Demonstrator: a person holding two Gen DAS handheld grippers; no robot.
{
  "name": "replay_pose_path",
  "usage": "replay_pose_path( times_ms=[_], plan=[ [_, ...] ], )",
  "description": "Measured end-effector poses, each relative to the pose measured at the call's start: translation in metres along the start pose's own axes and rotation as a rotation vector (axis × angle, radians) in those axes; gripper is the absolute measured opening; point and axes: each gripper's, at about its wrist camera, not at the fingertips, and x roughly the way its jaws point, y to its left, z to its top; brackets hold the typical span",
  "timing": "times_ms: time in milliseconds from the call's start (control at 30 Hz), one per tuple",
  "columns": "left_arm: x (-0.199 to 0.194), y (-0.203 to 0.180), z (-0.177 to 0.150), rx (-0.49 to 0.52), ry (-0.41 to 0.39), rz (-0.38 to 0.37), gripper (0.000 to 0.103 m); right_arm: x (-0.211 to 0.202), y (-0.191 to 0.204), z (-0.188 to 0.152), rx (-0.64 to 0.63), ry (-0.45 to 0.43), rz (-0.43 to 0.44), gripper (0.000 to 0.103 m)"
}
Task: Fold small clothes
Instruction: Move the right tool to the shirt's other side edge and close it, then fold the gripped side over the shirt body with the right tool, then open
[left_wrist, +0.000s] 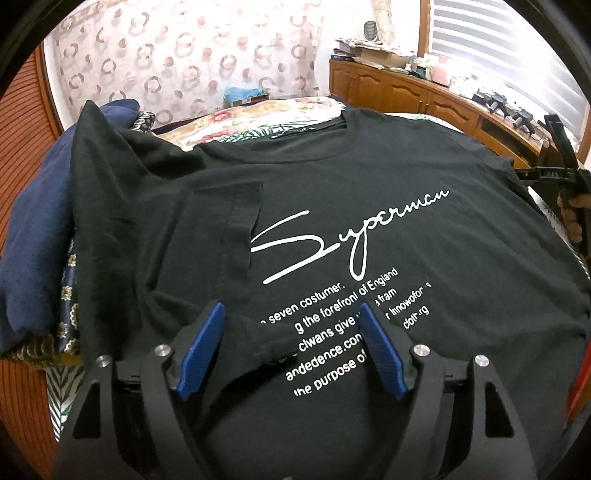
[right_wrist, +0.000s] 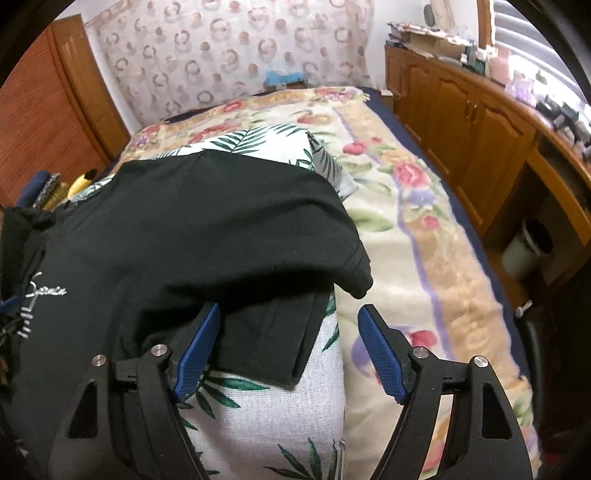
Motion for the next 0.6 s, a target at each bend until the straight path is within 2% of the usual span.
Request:
replay_pose_path(
  times_ms=[100, 167, 333, 400, 467, 600],
  plan=[
    [0.0, 0.001, 0.0, 0.001, 0.0, 0.001, 0.076, 0.0, -0.001, 0.001, 0.001, -0.002, 0.017, 0.066],
    [0.001, 0.0, 0.001, 0.001, 0.0, 0.002, 0.076, -0.003, 0.002, 0.001, -0.021, -0.013, 0.005, 0.055],
    [0.001, 0.001, 0.001, 0.001, 0.001, 0.0, 0.077, -0.004, 0.018, 0.002, -0.119, -0.028, -0.066, 0.045],
    [0.002, 0.002, 0.001, 0.001, 0.0, 0.001, 0.077, -0.005, 0.02, 0.001, -0.142, -0.035, -0.097, 0.037],
    [0.001, 0.002, 0.001, 0.001, 0.0, 0.001, 0.077, -0.006, 0.019, 0.001, -0.157, -0.04, -0.12, 0.017],
    [0.001, 0.002, 0.001, 0.001, 0.0, 0.001, 0.077, -0.008, 0.022, -0.001, -0.191, -0.056, -0.145, 0.006]
  ],
)
